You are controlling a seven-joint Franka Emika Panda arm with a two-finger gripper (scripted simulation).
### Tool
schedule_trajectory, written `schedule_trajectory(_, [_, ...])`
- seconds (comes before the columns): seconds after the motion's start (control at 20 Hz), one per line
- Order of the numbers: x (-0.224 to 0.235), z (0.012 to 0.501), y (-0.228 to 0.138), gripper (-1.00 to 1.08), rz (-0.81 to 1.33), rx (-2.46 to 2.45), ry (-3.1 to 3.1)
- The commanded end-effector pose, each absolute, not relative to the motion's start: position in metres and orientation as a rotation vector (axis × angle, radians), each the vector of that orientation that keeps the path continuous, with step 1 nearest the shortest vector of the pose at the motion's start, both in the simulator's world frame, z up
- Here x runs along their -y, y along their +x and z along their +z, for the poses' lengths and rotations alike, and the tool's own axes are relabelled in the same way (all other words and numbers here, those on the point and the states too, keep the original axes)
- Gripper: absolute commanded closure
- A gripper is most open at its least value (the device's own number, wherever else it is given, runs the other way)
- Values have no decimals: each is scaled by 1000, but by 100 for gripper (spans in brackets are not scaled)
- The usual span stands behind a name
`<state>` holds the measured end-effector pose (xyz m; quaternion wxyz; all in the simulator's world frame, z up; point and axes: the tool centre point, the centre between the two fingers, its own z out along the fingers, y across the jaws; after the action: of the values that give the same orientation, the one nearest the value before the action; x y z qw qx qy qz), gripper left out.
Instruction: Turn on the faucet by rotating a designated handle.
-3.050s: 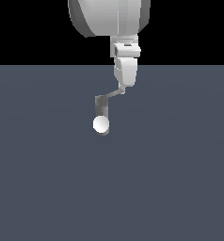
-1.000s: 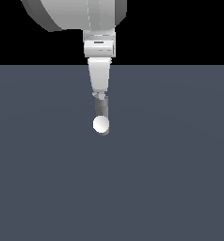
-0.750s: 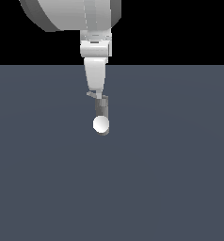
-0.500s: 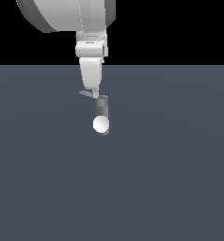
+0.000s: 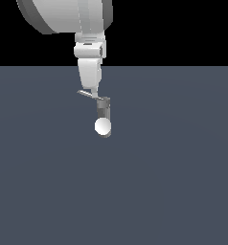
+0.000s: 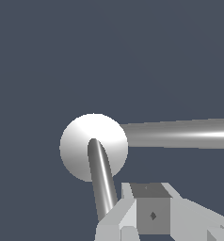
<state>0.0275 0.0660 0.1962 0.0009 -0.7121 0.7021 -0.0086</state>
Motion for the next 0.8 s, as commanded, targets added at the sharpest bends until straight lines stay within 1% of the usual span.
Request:
schedule_trajectory(0.0, [-77,192,36,108,-25,-2184,-2250])
schedule_trajectory(0.75, [-113,185,71,108,-8,-2135,-2301])
